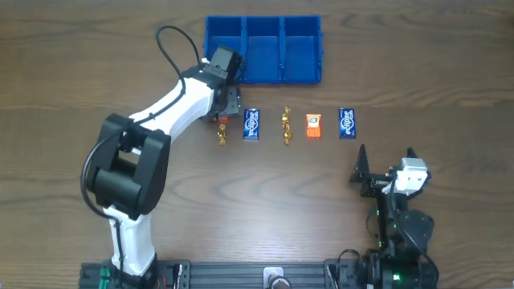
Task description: Sort Candies Into Trays
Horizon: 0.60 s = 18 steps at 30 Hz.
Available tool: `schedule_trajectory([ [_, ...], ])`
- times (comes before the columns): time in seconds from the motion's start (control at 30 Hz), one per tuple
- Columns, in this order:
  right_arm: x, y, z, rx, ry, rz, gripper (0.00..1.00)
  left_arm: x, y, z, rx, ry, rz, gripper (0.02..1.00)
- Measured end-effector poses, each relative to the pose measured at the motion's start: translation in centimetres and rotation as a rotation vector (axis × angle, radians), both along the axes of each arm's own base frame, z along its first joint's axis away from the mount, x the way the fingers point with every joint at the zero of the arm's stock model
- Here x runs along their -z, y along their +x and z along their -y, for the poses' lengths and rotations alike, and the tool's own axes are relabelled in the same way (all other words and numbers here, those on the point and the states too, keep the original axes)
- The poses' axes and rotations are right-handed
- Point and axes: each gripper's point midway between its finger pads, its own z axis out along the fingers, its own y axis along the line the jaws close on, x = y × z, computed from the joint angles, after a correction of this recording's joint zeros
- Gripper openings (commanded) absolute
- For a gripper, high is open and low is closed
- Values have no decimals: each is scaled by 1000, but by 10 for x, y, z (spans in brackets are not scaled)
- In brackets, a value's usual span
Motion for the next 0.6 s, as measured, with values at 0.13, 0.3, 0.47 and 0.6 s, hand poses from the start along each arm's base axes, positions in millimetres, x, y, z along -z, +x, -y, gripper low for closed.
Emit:
schedule_trajectory([
  [0.13, 0, 0, 0, 0, 0, 0, 998, 9, 3, 0, 15, -1, -5, 647],
  [0.3, 0, 0, 0, 0, 0, 0, 998, 8, 4, 4, 56, -11, 0, 314],
  [0.47, 0, 0, 0, 0, 0, 0, 998, 8, 4, 6, 88, -11, 1, 211],
  [0.6, 0, 0, 0, 0, 0, 0, 998, 8, 4, 6, 94, -10, 1, 187],
])
